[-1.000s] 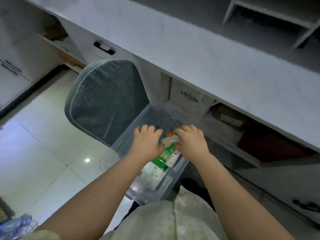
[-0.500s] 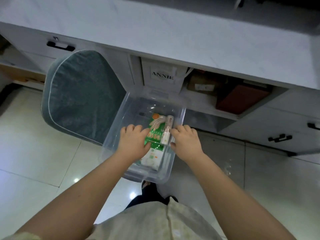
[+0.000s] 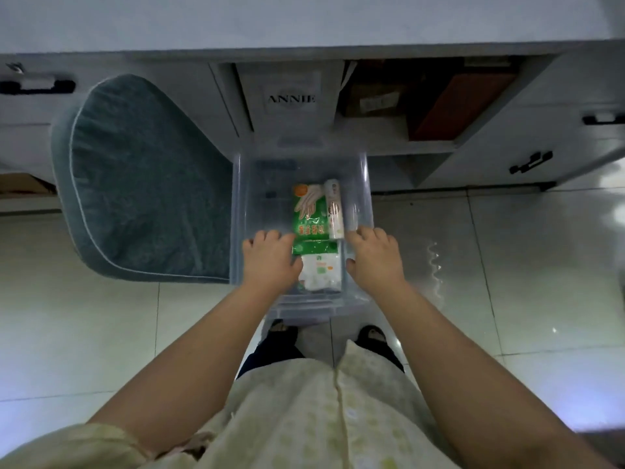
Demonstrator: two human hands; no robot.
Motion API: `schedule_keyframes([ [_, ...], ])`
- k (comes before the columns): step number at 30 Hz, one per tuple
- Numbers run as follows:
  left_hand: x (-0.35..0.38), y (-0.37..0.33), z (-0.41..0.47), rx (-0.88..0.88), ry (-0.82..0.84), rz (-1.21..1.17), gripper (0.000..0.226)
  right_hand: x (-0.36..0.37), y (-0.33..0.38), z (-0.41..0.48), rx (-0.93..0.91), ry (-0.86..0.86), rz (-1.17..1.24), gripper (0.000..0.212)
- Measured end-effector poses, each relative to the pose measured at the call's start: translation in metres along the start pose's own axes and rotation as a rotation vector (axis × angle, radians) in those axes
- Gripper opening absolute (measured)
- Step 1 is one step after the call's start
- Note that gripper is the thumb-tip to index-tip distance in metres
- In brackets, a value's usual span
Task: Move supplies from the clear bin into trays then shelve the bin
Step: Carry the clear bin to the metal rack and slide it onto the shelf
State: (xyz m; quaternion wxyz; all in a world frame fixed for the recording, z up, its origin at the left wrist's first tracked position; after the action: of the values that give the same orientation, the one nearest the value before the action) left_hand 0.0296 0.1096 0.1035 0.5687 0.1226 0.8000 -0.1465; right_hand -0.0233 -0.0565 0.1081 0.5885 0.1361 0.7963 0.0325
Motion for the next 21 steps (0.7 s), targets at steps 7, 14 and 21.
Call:
schedule_keyframes([
  [7, 0.019, 0.060, 0.026, -0.039, -0.002, -0.168, 0.059, 0.037, 0.006, 0.011, 0.204, -0.024, 0.131, 0.060],
  [14, 0.110, 0.157, 0.032, -0.403, 0.175, -0.766, 0.098, 0.114, -0.072, 0.000, 0.505, 0.054, 0.639, 0.091],
  [21, 0.156, 0.145, 0.013, -0.539, 0.292, -1.248, 0.112, 0.168, -0.105, -0.028, 0.856, -0.070, 1.313, 0.074],
])
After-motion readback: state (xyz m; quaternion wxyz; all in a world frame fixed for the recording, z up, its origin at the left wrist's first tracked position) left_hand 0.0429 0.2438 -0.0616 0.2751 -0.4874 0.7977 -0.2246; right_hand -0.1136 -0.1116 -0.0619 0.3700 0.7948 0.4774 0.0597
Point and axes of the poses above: each hand's wrist, its own z-axis towards the middle knuckle, its own x-axis out of the palm, y = z × x, the point moved 10 cm from there along z, towards the middle knuckle, and after that the axes turned 5 degrees about z, right-handed, at the moved point
